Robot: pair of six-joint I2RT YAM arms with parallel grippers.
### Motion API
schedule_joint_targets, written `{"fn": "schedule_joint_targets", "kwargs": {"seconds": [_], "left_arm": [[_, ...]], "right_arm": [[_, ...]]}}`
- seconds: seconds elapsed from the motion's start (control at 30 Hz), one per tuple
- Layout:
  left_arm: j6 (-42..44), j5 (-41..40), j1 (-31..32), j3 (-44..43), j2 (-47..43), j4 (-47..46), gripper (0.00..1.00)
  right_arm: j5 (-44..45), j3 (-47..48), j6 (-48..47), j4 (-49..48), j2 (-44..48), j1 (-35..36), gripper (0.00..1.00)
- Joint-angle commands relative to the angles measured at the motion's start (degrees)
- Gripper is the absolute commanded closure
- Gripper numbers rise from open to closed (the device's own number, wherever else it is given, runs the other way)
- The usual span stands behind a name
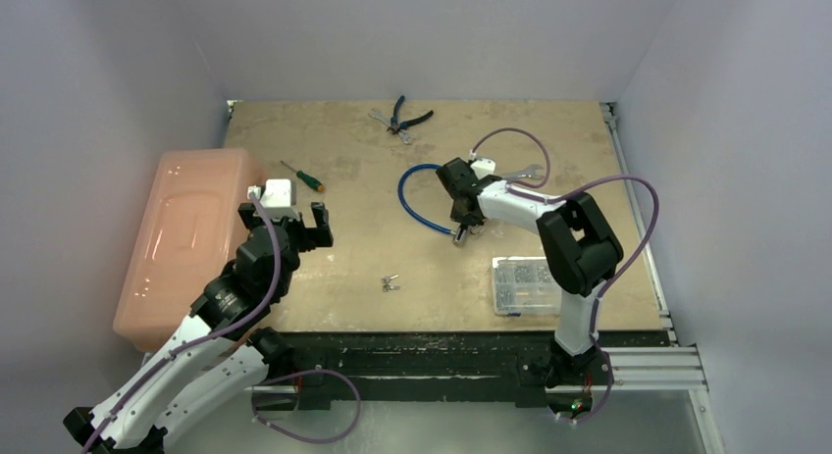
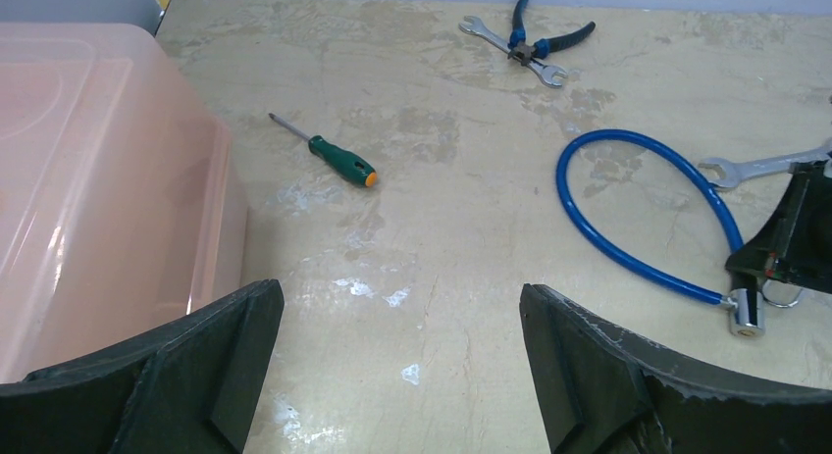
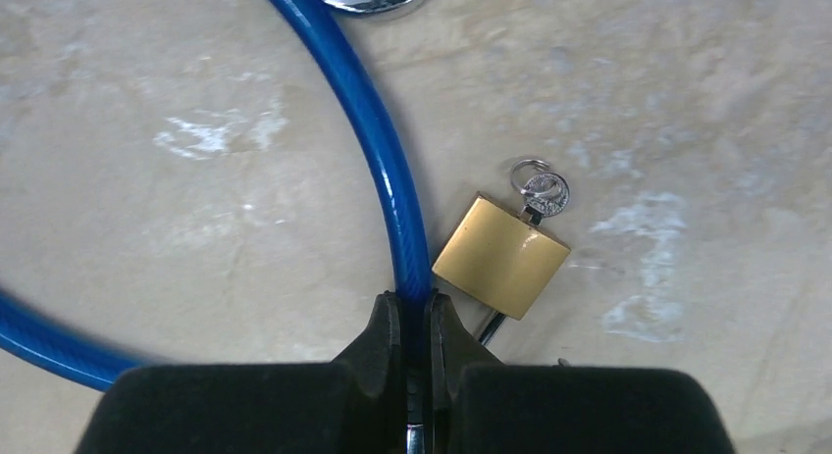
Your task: Unlock with the key
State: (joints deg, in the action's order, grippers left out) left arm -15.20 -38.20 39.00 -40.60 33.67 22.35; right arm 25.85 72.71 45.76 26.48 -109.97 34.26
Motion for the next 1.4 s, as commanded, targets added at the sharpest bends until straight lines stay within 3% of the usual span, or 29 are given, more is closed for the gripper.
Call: {"fn": "schedule_joint_targets", "kwargs": {"seconds": [0.0, 0.43, 0.6, 0.8, 0.83, 0.93, 1.07, 1.23, 1.37], "left_arm": [[1.1, -0.6, -0.3, -0.4, 0.2, -0.5, 0.02], [1.0, -0.6, -0.3, -0.4, -0.5, -0.2, 0.01], [1.1, -0.4, -0.3, -0.4, -0.5, -0.3, 0.01], [1.2, -0.1, -0.3, -0.4, -0.9, -0.3, 0.01], [1.2, 0.1, -0.3, -0.3, -0.9, -0.4, 0.01], [1.4, 0.5, -0.3, -0.2, -1.0, -0.6, 0.01], [1.6, 0.6, -0.3, -0.2, -0.8, -0.6, 0.01], [1.7, 0.7, -0.3, -0.2, -0.7, -0.7, 0.01], [1.7, 0.8, -0.4, -0.2, -0.8, -0.7, 0.02]], "right_arm": [[3.2, -2.4, -0.8, 1.5, 2.4, -1.0, 1.00], [-7.0, 4.5, 1.8, 0.8, -1.8, -0.6, 1.00], [-12.2, 3.5, 1.8, -0.5, -0.5, -0.7, 0.54], [-14.0, 1.9, -1.3, -0.8, 3.2, 0.2, 0.36], [-12.9, 1.8, -2.1, -0.4, 4.8, 0.8, 0.24], [-8.5, 2.5, -5.8, 1.1, 8.0, 3.6, 0.04], [-4.3, 4.1, -10.7, 4.1, 10.0, 7.3, 0.01], [-12.5, -1.9, -19.8, -2.5, 14.3, 12.6, 0.04], [-18.7, -4.7, -22.1, -5.1, 15.6, 16.0, 0.11]]}}
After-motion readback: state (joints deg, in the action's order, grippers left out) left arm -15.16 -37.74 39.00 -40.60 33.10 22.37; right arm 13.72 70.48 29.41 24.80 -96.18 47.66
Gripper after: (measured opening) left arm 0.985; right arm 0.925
